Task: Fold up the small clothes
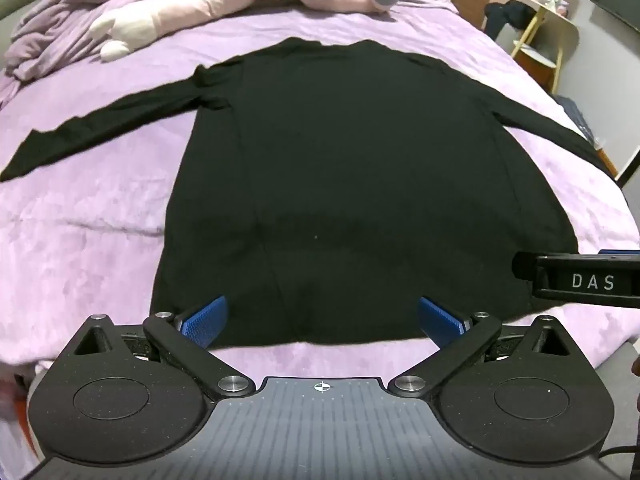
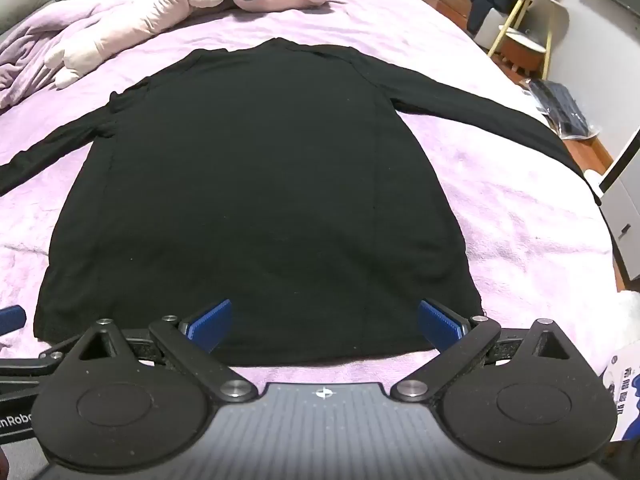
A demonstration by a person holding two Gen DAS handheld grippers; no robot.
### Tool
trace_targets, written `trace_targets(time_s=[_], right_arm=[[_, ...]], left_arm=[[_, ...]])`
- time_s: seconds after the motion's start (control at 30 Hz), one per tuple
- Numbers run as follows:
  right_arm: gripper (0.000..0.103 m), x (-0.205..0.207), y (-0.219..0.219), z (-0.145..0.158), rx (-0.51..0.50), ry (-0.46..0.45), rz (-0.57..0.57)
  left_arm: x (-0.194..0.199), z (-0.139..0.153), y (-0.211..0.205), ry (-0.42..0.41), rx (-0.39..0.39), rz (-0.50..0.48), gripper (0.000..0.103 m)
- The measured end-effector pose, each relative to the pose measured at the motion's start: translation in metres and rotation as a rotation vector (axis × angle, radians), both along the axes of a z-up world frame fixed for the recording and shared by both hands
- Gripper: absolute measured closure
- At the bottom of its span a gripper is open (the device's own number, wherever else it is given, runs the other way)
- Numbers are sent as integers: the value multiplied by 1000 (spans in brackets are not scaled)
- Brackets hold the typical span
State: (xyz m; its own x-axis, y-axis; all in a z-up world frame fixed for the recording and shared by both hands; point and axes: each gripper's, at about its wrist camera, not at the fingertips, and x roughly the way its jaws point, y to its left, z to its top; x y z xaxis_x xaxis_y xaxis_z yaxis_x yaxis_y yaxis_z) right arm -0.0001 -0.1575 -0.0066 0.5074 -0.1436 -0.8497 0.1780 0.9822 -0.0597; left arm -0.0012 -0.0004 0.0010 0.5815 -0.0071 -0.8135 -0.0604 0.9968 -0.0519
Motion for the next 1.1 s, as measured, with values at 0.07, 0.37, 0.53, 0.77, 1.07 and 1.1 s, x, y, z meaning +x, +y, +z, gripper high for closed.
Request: trace_targets(time_s=[0.07,0.37,0.53,0.77,1.07,1.1], right_arm=[[4,0,0,0,1,2,1],[4,3,2,5,2,5,5],[4,1,1,2,7,-9,6],[4,-1,1,3,12,-18,4],[4,-2,1,4,15,-25,5],[4,-3,1,4,15,-26,7]], left_arm=[[-5,-5,-1,-2,-5,9,0],[0,-5,4,51,-36,12,0],[1,-7,2,55,-31,0,0],[1,-7,1,54,-30,0,0],[0,-8,1,55,-33,0,0],[0,-8,1,55,-35,1,0]])
